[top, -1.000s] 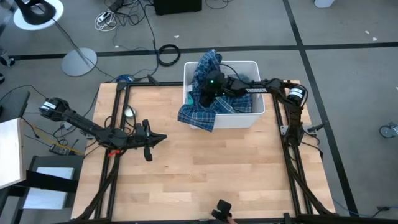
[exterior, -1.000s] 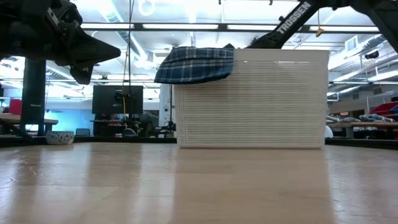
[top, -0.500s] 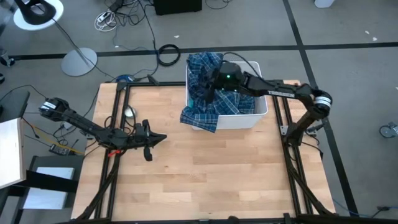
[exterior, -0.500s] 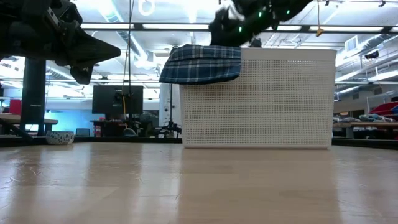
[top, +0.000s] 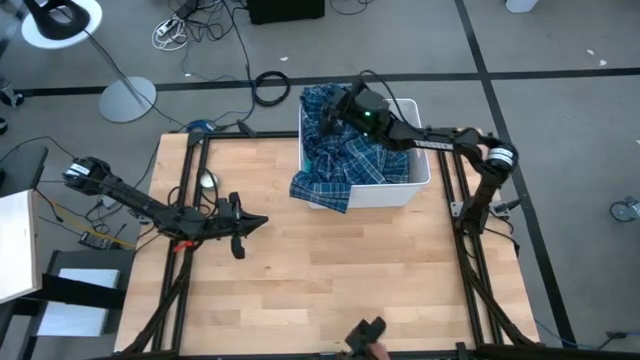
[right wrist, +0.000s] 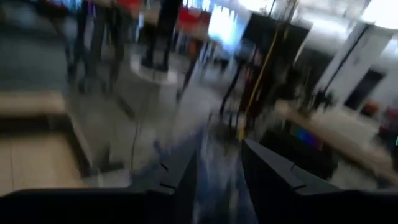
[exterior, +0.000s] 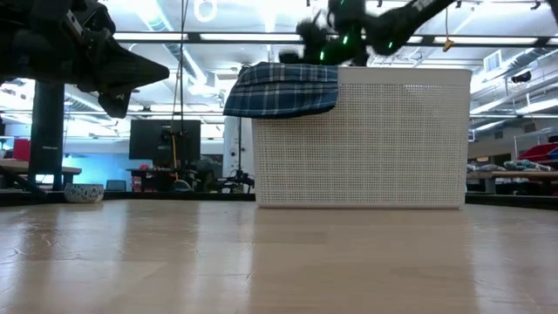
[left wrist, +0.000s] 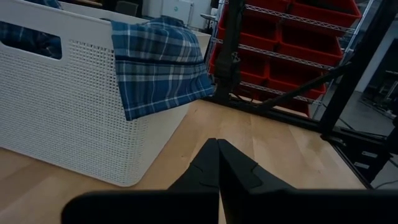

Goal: Sort clothes
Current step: Put the blue shirt into the white bin

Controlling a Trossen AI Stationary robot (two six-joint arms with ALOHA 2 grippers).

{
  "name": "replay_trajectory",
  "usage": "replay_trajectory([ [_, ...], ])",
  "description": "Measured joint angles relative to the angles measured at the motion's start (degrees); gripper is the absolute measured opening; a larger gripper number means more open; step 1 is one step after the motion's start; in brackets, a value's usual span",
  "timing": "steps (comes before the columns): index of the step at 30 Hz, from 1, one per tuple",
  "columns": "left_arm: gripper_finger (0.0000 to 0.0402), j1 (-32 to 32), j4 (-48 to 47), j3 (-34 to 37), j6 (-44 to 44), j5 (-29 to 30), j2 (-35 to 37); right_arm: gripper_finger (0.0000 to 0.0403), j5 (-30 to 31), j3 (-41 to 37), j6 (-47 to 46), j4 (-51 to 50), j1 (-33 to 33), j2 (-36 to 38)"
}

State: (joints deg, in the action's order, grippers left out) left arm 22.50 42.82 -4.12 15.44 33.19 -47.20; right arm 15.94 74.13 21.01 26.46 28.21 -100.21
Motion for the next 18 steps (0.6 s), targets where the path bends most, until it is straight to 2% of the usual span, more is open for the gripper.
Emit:
replay_trajectory([
  [9, 0.0002, 0.0, -0.52, 0.01, -0.16, 0.01, -0.01, 0.0122, -1.39, -0.04, -0.15, -25.89, -0.34, -3.4],
  [13, 0.0002, 0.0, -0.44, 0.0, -0.17, 0.02, 0.0, 0.0115, -7.9, 0.0, -0.33, -35.72, 0.96, -3.58],
  [18, 0.0002, 0.0, 0.05, 0.02, -0.15, 0.02, 0.0, 0.0114, -15.7, 0.11, -7.99, -43.02, 4.71, -5.31],
])
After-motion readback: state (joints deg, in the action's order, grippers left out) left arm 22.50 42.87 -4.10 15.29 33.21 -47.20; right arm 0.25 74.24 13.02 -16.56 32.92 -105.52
